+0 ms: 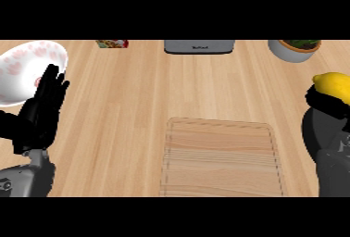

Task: Pick the lemon from the cutting board and place it in the pot

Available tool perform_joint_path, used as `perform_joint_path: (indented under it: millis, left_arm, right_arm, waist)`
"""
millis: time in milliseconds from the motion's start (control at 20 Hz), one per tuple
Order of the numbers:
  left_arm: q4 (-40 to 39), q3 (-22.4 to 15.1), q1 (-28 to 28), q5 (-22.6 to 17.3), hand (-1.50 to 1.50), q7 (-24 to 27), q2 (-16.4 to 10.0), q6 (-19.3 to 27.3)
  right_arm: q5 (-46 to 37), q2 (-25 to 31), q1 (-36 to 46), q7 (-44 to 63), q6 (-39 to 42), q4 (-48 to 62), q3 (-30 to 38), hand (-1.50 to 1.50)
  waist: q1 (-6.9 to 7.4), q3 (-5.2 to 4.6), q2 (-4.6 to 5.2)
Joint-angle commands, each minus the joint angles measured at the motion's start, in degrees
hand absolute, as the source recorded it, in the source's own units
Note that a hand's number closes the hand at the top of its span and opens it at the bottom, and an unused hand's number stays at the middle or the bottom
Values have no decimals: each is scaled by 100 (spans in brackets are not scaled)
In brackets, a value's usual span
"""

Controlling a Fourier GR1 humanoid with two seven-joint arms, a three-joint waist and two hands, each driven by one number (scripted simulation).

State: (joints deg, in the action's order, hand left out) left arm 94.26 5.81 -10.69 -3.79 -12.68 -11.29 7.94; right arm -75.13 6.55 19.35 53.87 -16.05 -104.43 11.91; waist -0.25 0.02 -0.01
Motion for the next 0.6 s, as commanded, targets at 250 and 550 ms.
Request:
perform_joint_path:
  millis: [250,550]
  left_arm:
    - [158,-174,-61,124,0,-211,161,137]
    - [434,115,154,-185,0,-422,-99,-223]
  right_arm:
    - [-607,1100,-714,-449,-95,1419,794,150]
    - [-100,1376,-510,-994,-884,2706,1143,150]
  waist:
    - [41,3,25]
    - [57,1,4]
